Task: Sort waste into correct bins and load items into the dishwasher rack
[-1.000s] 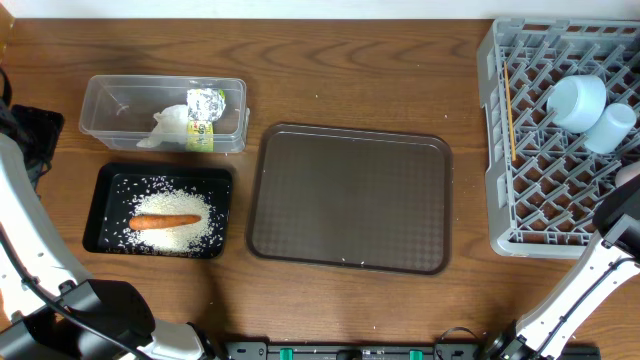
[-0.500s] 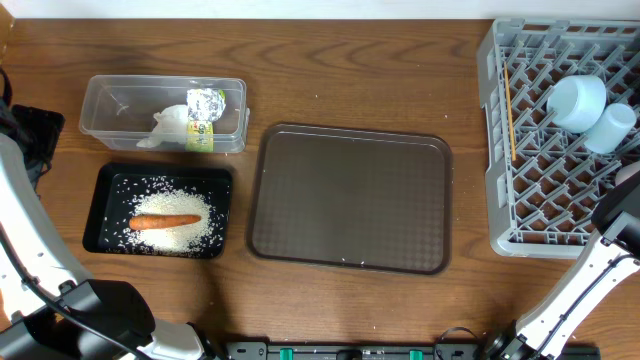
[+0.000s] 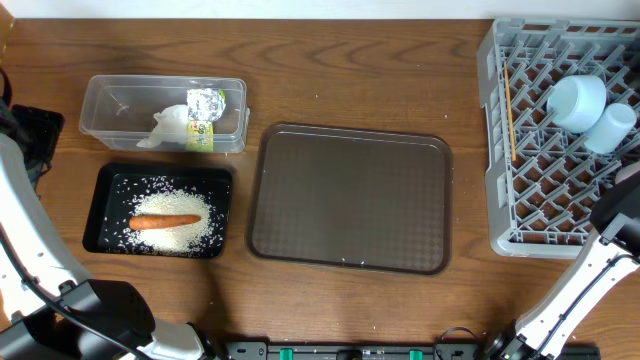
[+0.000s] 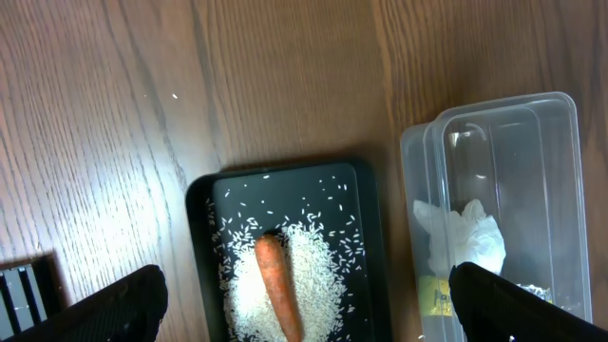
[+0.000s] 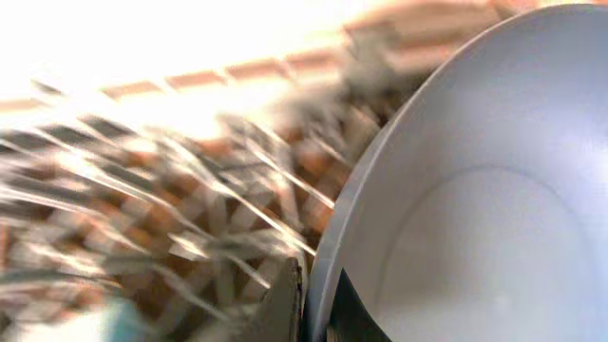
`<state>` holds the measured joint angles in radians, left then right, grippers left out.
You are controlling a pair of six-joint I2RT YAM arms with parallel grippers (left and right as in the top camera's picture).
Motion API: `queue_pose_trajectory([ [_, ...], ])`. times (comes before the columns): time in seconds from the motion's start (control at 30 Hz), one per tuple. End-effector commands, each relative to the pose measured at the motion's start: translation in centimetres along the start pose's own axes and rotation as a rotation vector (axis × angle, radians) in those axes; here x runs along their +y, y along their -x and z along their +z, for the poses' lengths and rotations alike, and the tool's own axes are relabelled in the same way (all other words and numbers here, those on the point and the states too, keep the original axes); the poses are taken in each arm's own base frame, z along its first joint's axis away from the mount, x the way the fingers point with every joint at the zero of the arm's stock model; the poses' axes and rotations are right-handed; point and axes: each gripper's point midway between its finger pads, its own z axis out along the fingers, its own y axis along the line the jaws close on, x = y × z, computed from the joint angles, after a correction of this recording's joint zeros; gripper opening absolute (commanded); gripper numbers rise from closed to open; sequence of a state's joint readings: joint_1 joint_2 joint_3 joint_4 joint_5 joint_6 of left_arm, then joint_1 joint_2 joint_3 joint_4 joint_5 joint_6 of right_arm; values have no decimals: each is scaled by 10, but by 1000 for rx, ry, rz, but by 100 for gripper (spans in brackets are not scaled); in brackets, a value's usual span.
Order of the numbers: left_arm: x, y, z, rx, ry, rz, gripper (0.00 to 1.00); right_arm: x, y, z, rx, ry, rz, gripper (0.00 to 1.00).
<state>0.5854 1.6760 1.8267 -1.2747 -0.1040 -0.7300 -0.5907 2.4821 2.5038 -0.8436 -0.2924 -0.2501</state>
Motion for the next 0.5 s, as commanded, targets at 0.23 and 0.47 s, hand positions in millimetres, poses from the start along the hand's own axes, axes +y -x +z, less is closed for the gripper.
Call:
queue_pose_trajectory([
  [0.23, 1, 1, 0, -1, 3, -8, 98, 93, 88, -73, -324, 630, 121, 1],
  [0.47, 1, 1, 0, -1, 3, -8, 98, 104, 79, -52, -299, 712, 238, 1],
])
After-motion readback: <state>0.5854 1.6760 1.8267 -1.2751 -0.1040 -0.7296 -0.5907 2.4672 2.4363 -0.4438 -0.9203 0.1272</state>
